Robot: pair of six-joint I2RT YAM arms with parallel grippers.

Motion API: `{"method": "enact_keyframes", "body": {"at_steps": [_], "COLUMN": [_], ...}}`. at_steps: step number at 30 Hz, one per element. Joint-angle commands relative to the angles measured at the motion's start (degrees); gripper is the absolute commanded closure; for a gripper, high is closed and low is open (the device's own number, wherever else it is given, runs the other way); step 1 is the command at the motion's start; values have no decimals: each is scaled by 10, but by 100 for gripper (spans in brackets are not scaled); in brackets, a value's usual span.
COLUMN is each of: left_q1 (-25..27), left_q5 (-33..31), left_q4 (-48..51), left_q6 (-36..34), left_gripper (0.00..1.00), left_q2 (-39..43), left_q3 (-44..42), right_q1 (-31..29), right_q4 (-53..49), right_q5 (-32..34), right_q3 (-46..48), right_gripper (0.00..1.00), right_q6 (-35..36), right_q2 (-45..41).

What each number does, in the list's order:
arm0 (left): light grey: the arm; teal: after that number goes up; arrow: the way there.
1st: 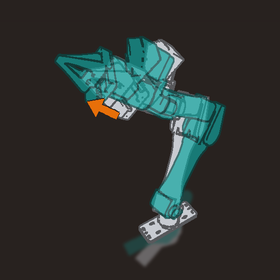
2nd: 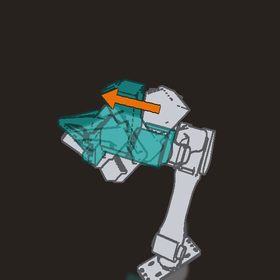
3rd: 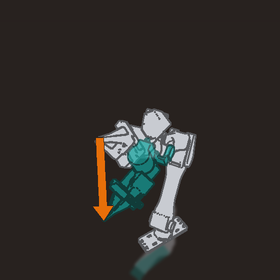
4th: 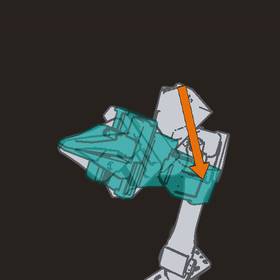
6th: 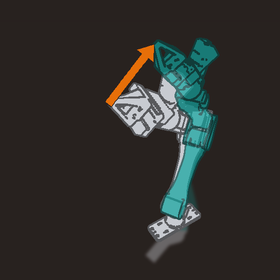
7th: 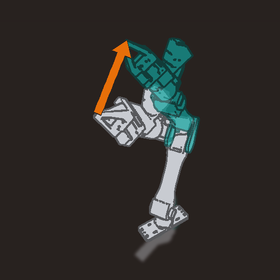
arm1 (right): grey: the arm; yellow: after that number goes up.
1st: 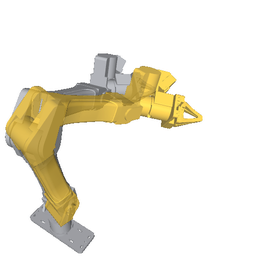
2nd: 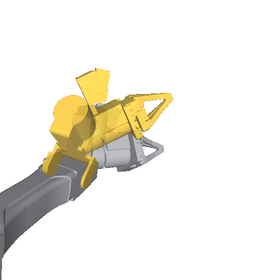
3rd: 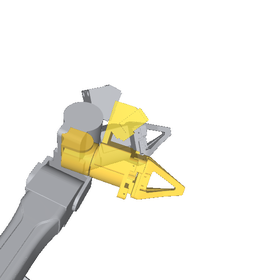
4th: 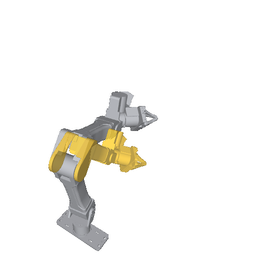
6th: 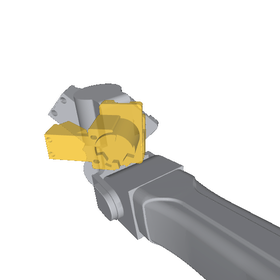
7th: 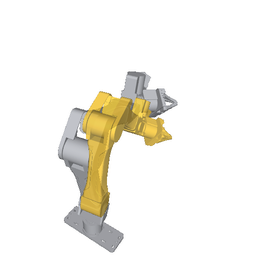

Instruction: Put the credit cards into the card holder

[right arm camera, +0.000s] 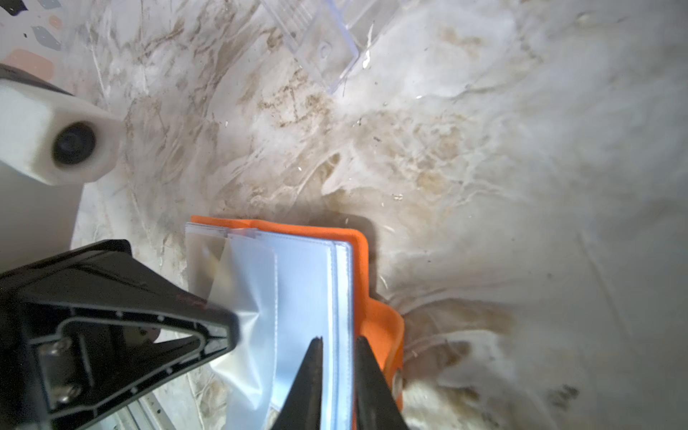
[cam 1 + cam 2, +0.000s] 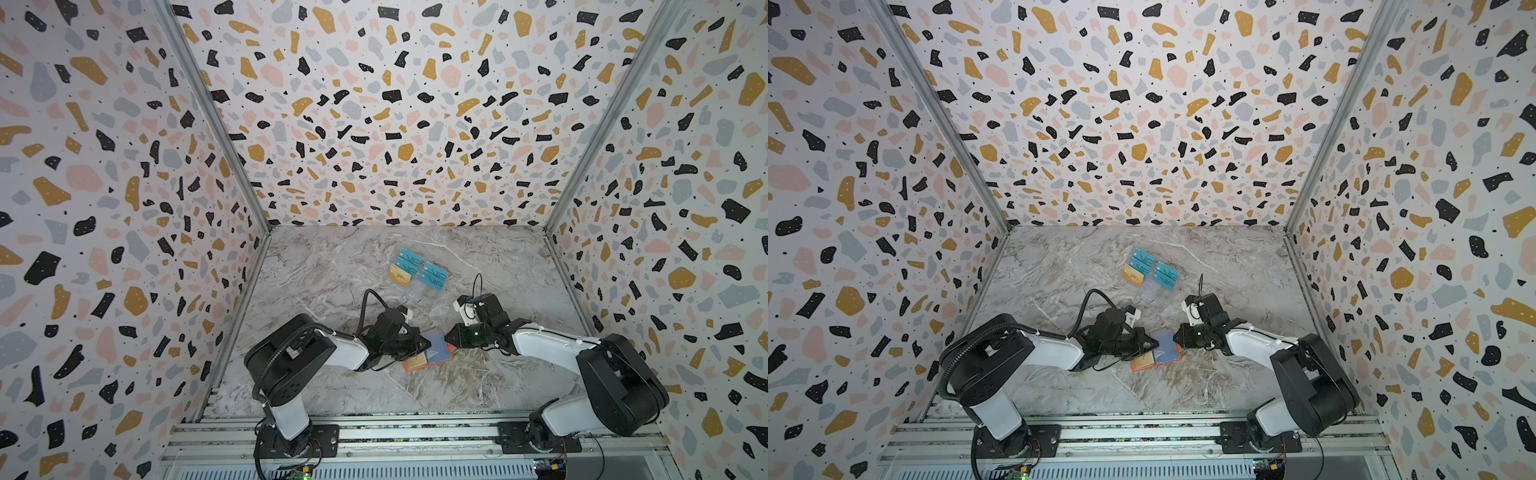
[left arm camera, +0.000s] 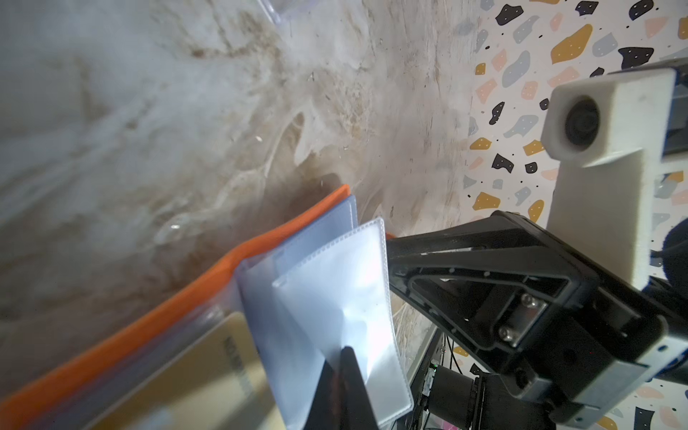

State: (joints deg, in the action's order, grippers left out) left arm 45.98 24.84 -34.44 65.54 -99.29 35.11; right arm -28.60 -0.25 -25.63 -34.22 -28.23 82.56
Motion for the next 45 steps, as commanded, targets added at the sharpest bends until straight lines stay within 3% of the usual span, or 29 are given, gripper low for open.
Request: {"method": "enact_keyframes", "body": {"at_steps": [1,11,18,22,26,28,32,45], "left_q1": [-3,-3,-3,-3,-3,-3,-5,-30], "left_q5": [10,10,9,-3,-21,-38,-63,-101], "left_q4": [-36,-60,-56,22,115,186,227,271], "left_q6": [-9,-1,19,10,-15,-48,-63,-65], "left_gripper": [100,99,59,51,36,35,37,64], "left_q2": [8,6,36,63,89,94,119,230], "left_q3": [-7,-19,-23,-13,-4,15,17,-20], "right_q1": [-11,-31,-32,-32,-33,-33,-34,-112], "right_q4": [18,37,50,75,77,81,81,80], "right_q5": [-31,-47,-78,-88,-94,-96,-105,-97], "right_q3": [6,13,15,28,23,23,16,-24], "right_gripper": [81,81,81,81,81,81,81,81], "right_q6": [3,0,0,-4,0,1,3,16], "right_q2": [-3,-5,-11,-10,-3,0,-1,47]}}
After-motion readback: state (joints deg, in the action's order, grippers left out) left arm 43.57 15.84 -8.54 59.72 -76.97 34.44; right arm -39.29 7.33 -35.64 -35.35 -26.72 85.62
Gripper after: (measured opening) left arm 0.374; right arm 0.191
